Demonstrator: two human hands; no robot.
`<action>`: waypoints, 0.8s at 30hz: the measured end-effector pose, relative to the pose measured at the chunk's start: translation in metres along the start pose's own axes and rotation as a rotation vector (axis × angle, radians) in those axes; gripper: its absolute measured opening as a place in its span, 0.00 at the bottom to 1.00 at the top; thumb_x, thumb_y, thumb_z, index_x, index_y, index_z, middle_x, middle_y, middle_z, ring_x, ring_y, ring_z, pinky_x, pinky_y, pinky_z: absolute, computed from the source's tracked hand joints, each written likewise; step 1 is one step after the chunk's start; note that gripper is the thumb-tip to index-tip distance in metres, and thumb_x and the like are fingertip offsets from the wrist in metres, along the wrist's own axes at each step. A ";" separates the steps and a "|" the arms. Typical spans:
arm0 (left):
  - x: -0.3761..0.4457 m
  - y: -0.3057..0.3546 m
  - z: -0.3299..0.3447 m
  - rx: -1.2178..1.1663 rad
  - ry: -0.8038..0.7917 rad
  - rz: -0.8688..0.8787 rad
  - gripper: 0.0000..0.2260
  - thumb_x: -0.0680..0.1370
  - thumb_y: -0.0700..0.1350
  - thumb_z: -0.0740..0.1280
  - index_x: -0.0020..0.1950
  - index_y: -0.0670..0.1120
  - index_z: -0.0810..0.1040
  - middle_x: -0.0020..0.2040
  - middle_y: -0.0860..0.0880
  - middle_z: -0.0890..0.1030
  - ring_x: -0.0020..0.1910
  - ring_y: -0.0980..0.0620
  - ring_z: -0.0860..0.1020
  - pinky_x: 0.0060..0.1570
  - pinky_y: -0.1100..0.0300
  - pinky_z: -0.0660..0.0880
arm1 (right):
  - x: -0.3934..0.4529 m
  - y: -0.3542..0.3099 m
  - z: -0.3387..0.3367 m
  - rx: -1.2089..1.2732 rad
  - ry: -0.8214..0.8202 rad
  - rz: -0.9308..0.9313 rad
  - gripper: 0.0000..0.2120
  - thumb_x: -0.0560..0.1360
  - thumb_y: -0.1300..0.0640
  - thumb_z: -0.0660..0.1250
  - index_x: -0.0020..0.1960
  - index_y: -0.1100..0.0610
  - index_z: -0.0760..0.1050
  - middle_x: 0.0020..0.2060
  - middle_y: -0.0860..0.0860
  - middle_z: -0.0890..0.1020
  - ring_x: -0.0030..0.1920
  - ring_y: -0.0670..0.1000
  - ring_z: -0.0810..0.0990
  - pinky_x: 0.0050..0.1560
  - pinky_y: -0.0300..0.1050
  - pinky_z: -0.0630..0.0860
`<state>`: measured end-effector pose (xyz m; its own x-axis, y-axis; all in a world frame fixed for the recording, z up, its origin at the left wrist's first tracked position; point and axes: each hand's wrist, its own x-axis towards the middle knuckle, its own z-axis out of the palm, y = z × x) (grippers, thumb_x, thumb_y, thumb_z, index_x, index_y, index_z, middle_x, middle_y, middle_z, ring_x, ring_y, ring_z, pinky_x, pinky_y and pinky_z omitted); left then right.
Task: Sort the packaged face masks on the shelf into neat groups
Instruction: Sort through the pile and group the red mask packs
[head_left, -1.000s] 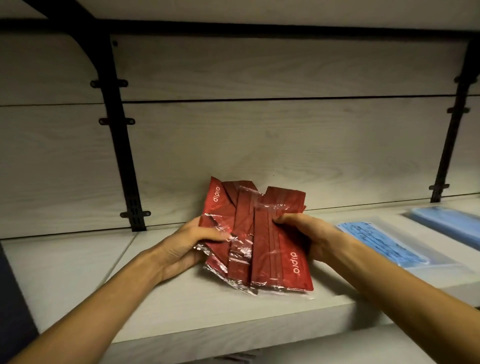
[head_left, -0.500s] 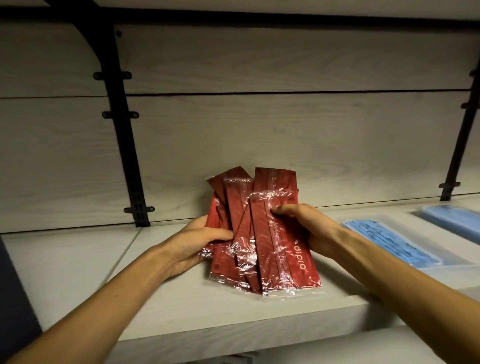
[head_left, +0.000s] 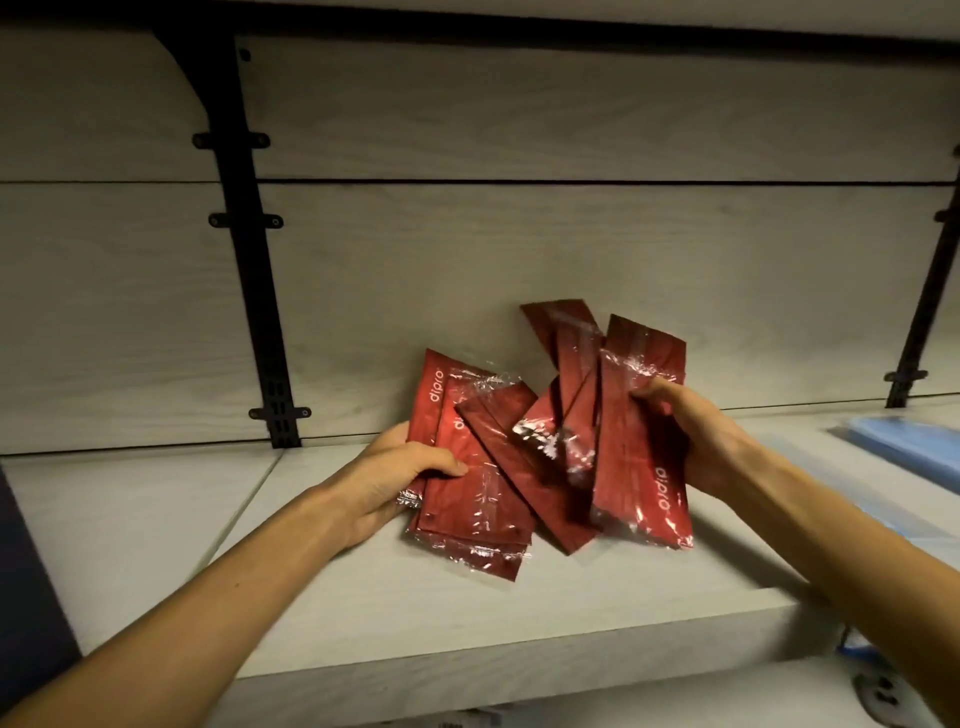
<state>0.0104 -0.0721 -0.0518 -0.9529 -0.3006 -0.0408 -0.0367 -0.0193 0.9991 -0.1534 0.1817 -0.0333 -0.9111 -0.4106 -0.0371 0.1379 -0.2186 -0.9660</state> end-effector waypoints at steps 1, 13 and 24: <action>0.000 0.000 0.001 -0.008 0.011 -0.001 0.16 0.72 0.30 0.71 0.57 0.43 0.81 0.52 0.41 0.87 0.49 0.44 0.86 0.54 0.49 0.82 | 0.000 -0.001 -0.004 0.016 -0.023 0.022 0.06 0.77 0.57 0.65 0.49 0.59 0.79 0.36 0.56 0.84 0.33 0.55 0.84 0.34 0.47 0.83; 0.001 0.001 0.001 -0.021 0.060 -0.014 0.16 0.72 0.32 0.69 0.59 0.39 0.79 0.53 0.35 0.83 0.51 0.39 0.82 0.63 0.38 0.76 | 0.000 0.000 -0.013 -0.125 -0.070 0.120 0.15 0.73 0.53 0.67 0.56 0.60 0.78 0.41 0.59 0.85 0.35 0.57 0.85 0.39 0.49 0.83; 0.002 -0.001 0.003 0.034 0.033 -0.026 0.17 0.73 0.31 0.67 0.61 0.40 0.79 0.57 0.36 0.84 0.56 0.36 0.83 0.63 0.39 0.77 | -0.011 -0.024 -0.035 -0.079 -0.137 0.154 0.13 0.69 0.53 0.67 0.40 0.61 0.85 0.35 0.60 0.85 0.31 0.57 0.84 0.31 0.46 0.81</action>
<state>0.0079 -0.0695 -0.0532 -0.9412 -0.3314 -0.0661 -0.0717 0.0046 0.9974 -0.1607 0.2225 -0.0182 -0.8198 -0.5512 -0.1556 0.2354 -0.0767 -0.9689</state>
